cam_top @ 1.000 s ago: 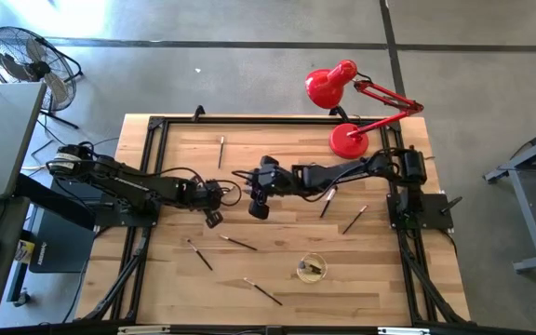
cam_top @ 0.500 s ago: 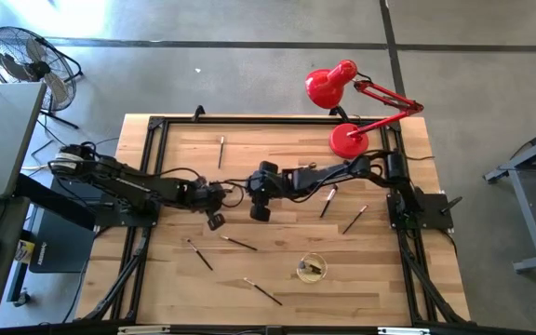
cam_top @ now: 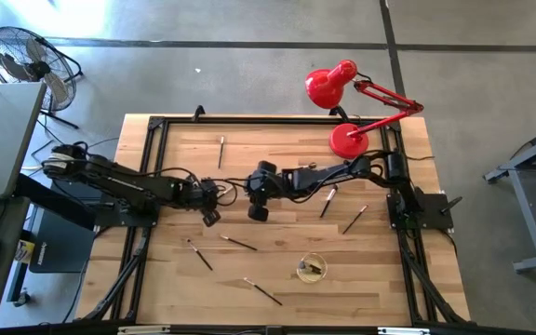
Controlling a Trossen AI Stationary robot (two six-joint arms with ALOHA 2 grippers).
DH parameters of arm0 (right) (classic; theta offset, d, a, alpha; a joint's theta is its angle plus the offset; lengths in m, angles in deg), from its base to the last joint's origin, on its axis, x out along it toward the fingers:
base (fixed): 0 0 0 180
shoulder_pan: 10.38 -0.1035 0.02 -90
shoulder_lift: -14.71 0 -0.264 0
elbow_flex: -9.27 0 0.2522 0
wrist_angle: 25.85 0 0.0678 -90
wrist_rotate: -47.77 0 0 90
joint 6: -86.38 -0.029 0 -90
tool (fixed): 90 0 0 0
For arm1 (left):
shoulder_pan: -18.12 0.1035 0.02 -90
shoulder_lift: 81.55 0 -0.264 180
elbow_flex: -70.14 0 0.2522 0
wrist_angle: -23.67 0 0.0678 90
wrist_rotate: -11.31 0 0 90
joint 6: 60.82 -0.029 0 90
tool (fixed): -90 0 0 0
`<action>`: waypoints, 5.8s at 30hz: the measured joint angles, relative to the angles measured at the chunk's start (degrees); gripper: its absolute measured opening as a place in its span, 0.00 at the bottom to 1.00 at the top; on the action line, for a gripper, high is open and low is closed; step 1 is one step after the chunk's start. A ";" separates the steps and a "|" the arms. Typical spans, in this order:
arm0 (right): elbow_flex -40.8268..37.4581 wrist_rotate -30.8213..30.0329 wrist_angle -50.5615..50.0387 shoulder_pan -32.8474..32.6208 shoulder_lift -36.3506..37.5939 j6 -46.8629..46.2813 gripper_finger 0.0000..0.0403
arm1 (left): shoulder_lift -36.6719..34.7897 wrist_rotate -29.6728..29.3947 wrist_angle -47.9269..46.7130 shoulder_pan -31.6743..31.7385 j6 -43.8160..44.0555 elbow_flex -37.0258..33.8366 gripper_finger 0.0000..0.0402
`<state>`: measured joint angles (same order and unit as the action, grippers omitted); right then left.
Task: Pick & Place Makeup Brushes
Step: Put the eyeshadow brush into the gold makeup holder
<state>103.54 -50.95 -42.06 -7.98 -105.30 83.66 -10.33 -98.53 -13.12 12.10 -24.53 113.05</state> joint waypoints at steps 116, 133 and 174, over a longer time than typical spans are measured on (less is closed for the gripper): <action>-0.24 4.57 -3.53 0.18 -3.19 5.85 0.00 | 10.36 -1.56 16.62 -2.27 -15.80 0.67 0.33; -0.10 5.13 0.60 -0.74 -2.99 6.80 0.00 | 10.31 0.04 10.02 -2.25 -17.23 4.68 0.33; 0.00 3.69 -8.08 -0.68 4.37 4.46 0.39 | 10.27 -2.15 5.78 -2.25 -7.97 4.86 0.00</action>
<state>103.54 -47.26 -50.14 -8.66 -100.92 88.12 -0.06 -100.68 -7.34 9.85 -32.50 117.91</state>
